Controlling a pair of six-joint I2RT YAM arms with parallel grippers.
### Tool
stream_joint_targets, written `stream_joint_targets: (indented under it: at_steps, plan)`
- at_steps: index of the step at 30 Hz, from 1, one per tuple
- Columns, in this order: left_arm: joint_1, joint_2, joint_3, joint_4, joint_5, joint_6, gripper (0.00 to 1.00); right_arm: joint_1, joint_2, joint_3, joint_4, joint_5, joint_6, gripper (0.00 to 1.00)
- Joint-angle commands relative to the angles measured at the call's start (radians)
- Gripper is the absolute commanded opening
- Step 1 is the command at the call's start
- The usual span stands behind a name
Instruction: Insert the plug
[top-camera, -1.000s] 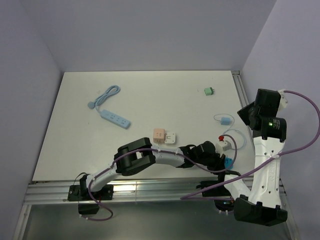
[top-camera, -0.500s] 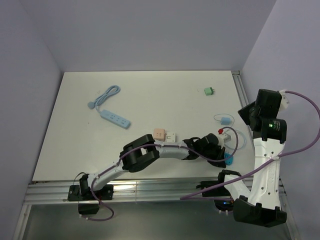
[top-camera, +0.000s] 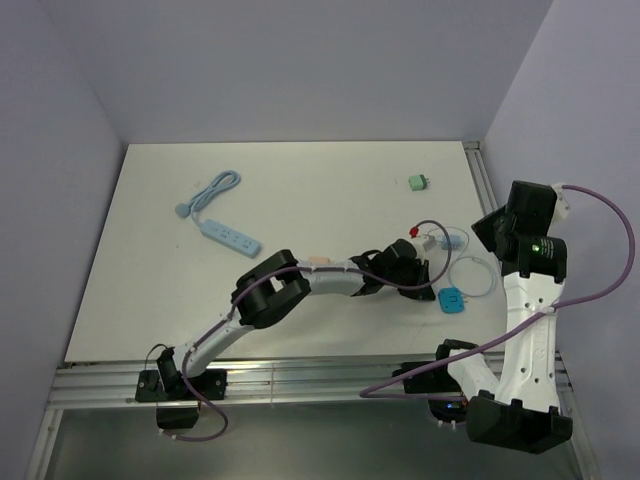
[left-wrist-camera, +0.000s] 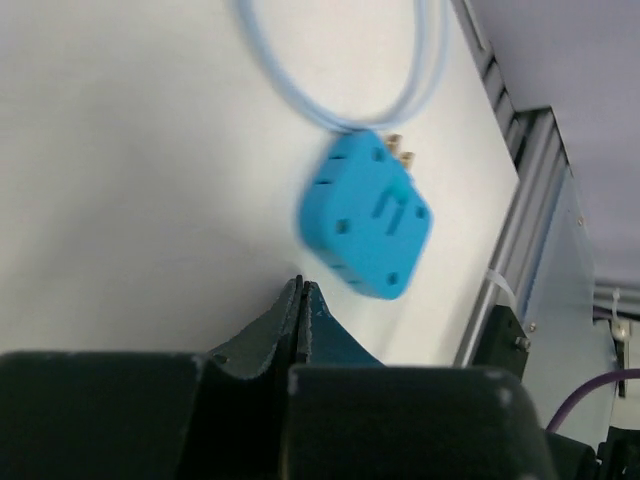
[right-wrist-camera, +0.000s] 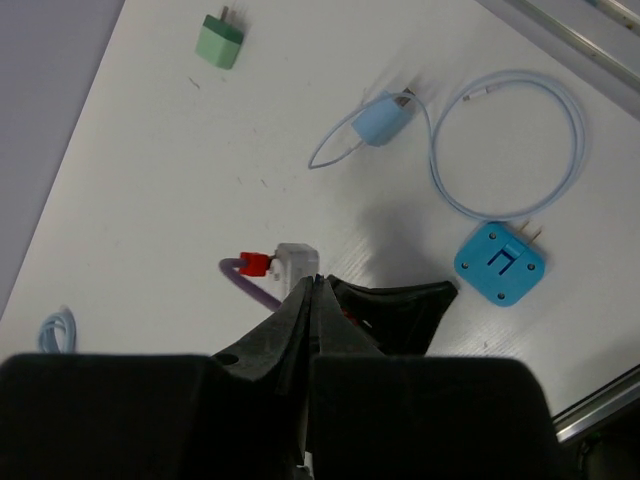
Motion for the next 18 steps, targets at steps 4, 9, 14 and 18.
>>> stream_joint_targets:
  at_steps: [4, 9, 14, 18]
  plan:
    - [0.061, -0.097, -0.193, -0.088, -0.161, 0.032, 0.02, -0.008, 0.024, -0.034, 0.051, -0.002, -0.015, 0.00]
    - [0.062, -0.276, -0.391, 0.035, -0.172, 0.023, 0.03, -0.008, 0.033, -0.087, 0.070, -0.008, -0.033, 0.09]
    - [0.059, -0.504, -0.578, 0.114, -0.167, 0.039, 0.08, -0.008, 0.036, -0.147, 0.088, 0.012, -0.040, 0.41]
    - [0.059, -0.633, -0.662, 0.105, -0.173, 0.053, 0.14, -0.007, 0.091, -0.201, 0.042, 0.087, 0.011, 0.37]
